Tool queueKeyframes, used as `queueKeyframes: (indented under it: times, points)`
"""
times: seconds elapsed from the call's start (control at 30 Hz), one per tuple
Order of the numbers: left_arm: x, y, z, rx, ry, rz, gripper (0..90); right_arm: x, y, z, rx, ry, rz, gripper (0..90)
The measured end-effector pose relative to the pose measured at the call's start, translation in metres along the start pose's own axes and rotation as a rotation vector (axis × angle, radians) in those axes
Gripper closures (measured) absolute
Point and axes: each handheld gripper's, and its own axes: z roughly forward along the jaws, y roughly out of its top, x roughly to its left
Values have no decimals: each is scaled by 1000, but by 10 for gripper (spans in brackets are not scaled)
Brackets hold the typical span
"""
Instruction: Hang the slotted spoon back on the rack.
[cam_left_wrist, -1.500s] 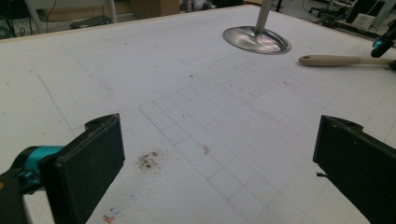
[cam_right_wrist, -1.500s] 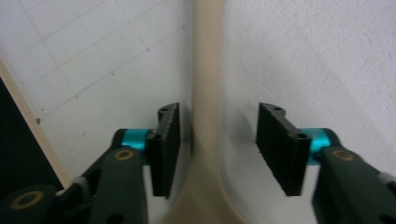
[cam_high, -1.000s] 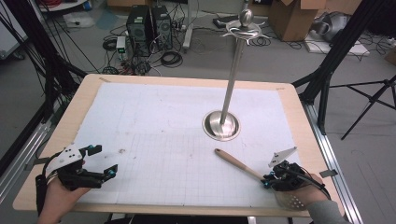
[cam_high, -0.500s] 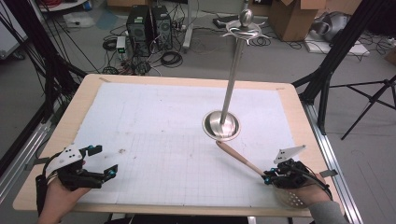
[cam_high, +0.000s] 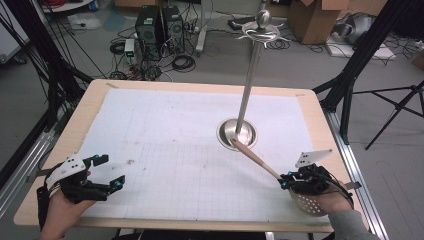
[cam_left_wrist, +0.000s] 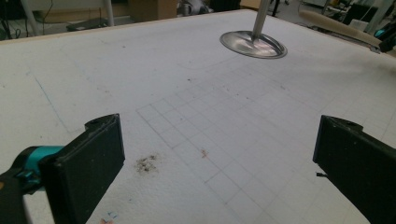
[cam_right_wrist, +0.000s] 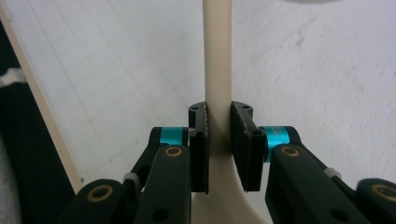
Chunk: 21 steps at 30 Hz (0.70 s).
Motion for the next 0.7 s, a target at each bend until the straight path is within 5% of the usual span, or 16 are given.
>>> queueKeyframes:
  times: [0.4,0.7]
  points:
    - [-1,2,-4,-12,-1,8,24,-6,27,-30,-212,8,1,783]
    - [-1,3,-4,-18,-10,1,24,-11,48,-42,-321,18,-1,784]
